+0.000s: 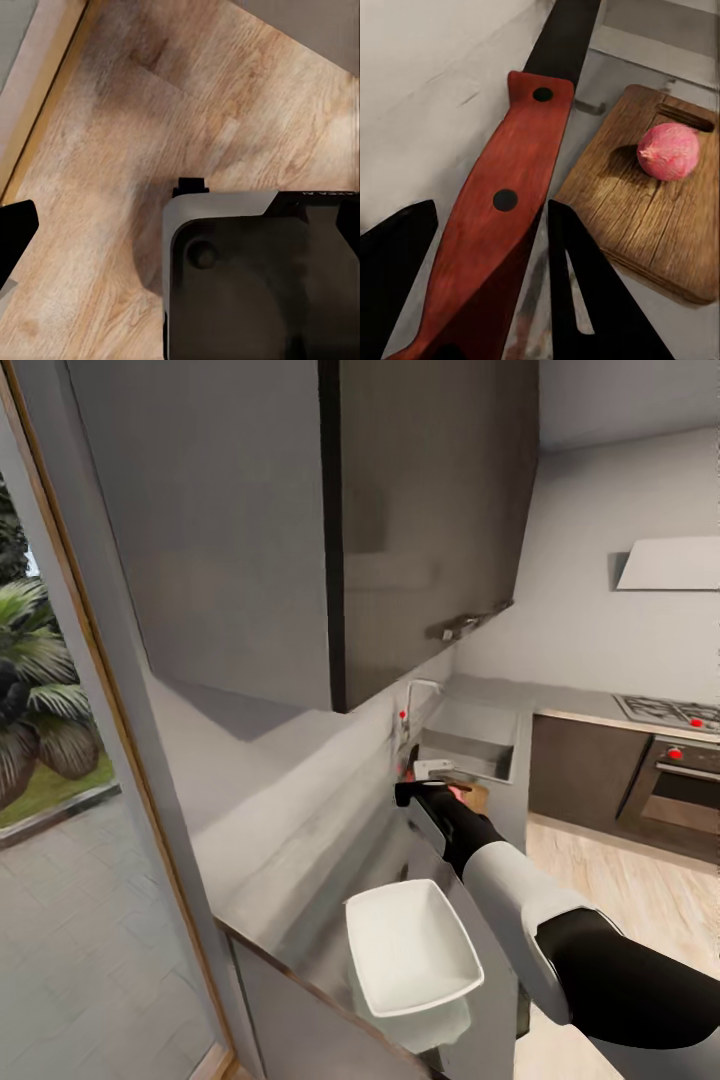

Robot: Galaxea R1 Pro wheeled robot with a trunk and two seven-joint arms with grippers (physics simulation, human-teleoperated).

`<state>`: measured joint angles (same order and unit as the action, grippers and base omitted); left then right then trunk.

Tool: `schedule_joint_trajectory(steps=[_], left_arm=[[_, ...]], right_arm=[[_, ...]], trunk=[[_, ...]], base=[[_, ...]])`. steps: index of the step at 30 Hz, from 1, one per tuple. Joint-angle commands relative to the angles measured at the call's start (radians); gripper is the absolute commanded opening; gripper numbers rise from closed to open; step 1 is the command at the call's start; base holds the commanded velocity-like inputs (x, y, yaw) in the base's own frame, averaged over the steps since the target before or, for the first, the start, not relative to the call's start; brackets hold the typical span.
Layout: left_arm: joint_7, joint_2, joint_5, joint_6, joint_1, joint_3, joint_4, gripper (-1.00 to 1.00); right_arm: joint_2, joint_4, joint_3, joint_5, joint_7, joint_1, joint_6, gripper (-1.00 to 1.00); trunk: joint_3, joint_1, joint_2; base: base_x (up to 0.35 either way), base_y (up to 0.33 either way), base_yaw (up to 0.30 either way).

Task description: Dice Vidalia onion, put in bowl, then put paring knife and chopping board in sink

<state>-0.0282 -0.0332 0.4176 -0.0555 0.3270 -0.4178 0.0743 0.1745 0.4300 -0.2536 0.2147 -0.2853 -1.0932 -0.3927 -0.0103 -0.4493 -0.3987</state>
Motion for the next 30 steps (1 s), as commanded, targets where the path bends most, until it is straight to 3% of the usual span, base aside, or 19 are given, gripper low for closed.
schedule_joint_trajectory(steps=[1,10,14,20,30], left_arm=[[-0.004,0.001,0.009,-0.006,0.001,-0.008,0.004,1.0],[-0.008,0.01,0.009,-0.003,0.001,-0.007,0.004,1.0],[-0.006,0.01,0.009,-0.004,0.001,-0.007,0.004,1.0],[-0.004,0.008,0.009,-0.004,0.001,-0.007,0.004,1.0],[-0.004,0.007,0.009,-0.007,0.001,-0.007,0.004,1.0]], right_arm=[[0.0,0.001,-0.005,0.01,-0.008,-0.001,-0.006,-1.0],[0.0,0.001,-0.007,0.011,-0.008,-0.001,-0.014,-1.0],[0.0,0.001,-0.009,0.01,-0.008,-0.001,-0.014,-1.0],[0.0,0.001,-0.009,-0.023,-0.006,-0.001,-0.014,-1.0],[0.0,0.001,-0.007,-0.03,-0.008,-0.001,-0.018,-1.0]], trunk=[[-0.001,-0.001,-0.001],[-0.001,-0.001,-0.001],[-0.001,-0.001,-0.001],[-0.001,-0.001,-0.001],[-0.001,-0.001,-0.001]], base=[[0.112,-0.321,0.0],[0.019,-0.327,0.0],[-0.23,-0.206,0.0],[-0.222,-0.269,0.0],[-0.174,-0.294,0.002]])
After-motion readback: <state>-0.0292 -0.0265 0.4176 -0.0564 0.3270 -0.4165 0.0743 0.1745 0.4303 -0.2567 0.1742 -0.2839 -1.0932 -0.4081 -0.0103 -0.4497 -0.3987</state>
